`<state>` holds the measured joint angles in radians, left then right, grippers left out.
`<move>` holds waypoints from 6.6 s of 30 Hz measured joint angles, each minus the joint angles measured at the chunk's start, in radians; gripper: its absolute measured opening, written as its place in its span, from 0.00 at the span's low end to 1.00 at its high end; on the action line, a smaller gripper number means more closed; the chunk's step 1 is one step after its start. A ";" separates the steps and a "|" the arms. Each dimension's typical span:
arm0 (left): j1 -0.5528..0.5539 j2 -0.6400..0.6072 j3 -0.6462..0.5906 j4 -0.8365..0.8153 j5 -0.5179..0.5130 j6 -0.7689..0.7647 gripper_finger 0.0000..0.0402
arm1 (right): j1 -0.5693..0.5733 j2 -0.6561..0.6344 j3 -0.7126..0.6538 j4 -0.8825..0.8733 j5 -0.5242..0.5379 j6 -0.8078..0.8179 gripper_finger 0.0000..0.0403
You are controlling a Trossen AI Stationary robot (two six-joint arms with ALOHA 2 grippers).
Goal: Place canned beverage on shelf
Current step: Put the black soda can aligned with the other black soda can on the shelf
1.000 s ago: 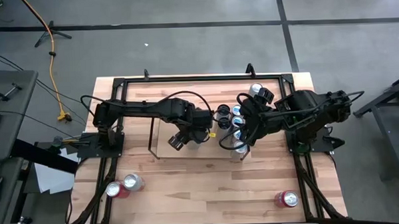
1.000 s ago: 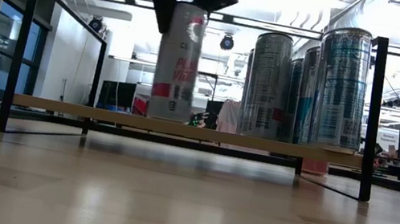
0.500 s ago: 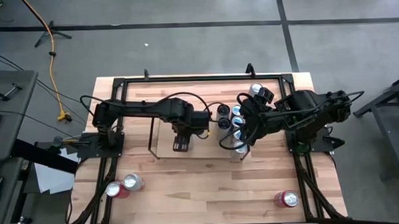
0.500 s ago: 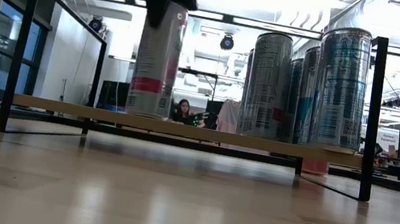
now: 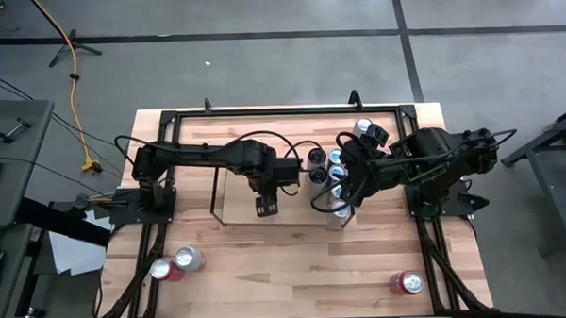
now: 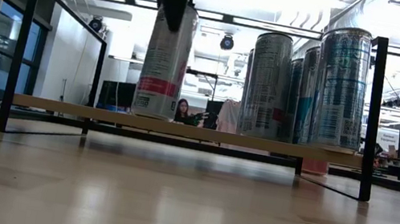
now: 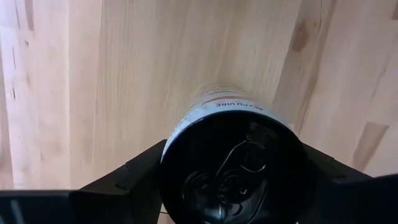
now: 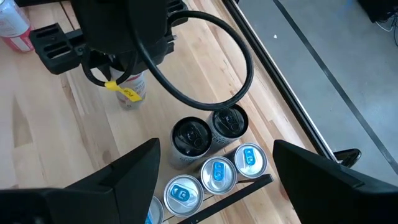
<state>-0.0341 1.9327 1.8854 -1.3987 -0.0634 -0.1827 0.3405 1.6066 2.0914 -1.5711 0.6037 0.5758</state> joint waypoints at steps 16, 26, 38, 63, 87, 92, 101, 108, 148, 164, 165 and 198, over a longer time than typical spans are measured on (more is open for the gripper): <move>0.001 0.002 -0.001 -0.004 0.059 -0.024 0.81 | 0.000 0.000 0.000 0.000 0.044 0.002 0.74; 0.030 0.002 0.140 -0.144 0.114 0.063 0.99 | 0.000 0.000 0.000 0.001 0.044 0.000 0.74; 0.021 -0.002 0.245 -0.170 0.028 0.241 0.99 | 0.000 0.000 0.000 0.005 0.044 0.027 0.74; 0.011 -0.121 0.181 0.016 0.028 0.464 0.99 | 0.000 0.012 0.000 0.000 0.049 0.054 0.74; -0.003 -0.438 -0.520 0.620 -0.076 0.553 0.99 | -0.033 0.017 0.000 0.001 0.074 0.098 0.74; 0.002 -0.437 -0.520 0.615 -0.104 0.509 0.99 | -0.033 0.017 0.000 0.001 0.074 0.098 0.74; 0.009 -0.432 -0.520 0.618 -0.006 0.597 0.99 | -0.033 0.017 0.000 0.000 0.074 0.097 0.74; 0.042 -0.389 -0.521 0.614 0.100 0.736 0.99 | -0.033 0.017 0.000 0.000 0.074 0.098 0.74; 0.037 -0.373 -0.437 0.537 -0.010 0.150 0.49 | -0.032 0.017 0.000 0.000 0.066 0.124 0.74; -0.074 -0.290 -0.433 0.574 -0.180 -0.092 0.49 | -0.032 0.017 0.000 0.000 0.078 0.093 0.74; -0.079 -0.286 -0.433 0.589 -0.180 -0.098 0.49 | -0.032 0.017 0.000 0.000 0.078 0.086 0.74; -0.096 -0.101 -0.233 0.638 -0.155 0.113 0.57 | -0.032 0.016 0.000 0.000 0.081 0.071 0.74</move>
<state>-0.1304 1.8320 1.6520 -0.7609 -0.2188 -0.0693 0.3080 1.6230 2.0911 -1.5711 0.6849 0.6468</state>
